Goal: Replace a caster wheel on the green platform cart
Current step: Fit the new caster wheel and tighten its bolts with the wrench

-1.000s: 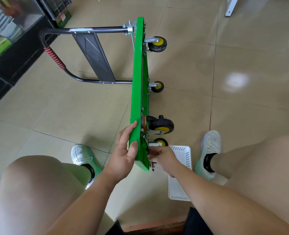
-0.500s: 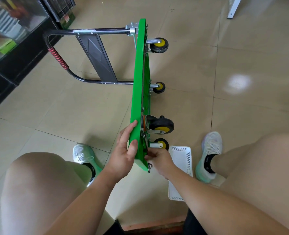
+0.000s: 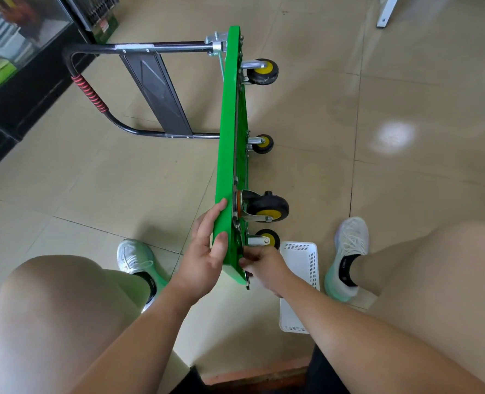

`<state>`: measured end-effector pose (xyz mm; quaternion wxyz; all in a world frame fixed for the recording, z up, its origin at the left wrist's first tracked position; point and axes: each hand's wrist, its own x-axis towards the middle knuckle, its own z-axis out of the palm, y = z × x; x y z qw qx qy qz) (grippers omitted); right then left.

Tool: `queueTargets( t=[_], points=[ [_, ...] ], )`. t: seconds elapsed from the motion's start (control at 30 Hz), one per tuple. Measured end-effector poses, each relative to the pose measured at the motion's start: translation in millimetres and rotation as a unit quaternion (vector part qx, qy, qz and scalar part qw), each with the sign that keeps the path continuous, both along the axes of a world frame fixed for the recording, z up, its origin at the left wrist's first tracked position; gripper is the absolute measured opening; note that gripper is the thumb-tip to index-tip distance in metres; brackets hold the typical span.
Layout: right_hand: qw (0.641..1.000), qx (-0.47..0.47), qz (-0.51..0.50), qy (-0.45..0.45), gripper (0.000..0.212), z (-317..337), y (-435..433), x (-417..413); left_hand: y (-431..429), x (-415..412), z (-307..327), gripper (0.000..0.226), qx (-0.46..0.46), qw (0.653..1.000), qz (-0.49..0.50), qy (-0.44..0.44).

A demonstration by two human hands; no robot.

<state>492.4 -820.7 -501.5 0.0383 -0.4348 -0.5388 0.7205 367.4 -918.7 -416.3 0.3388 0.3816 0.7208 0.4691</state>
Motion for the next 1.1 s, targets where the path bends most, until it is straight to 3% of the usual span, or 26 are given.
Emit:
queueTargets(
  t=[0.53,0.77,1.1],
  points=[
    [0.993,-0.081,-0.085,-0.031,0.016,40.1,-4.9,8.6,0.0,-2.7,0.2,0.052,0.016,0.999,-0.03,0.008],
    [0.985,-0.155,-0.005,-0.078,0.004,77.2,15.8,-6.0,-1.1,-6.1,-3.1,0.05,0.024,0.999,-0.037,0.011],
    [0.985,-0.165,-0.017,-0.042,0.012,80.1,7.6,8.5,1.0,-5.8,-5.7,0.056,0.034,0.999,-0.035,0.011]
  ],
)
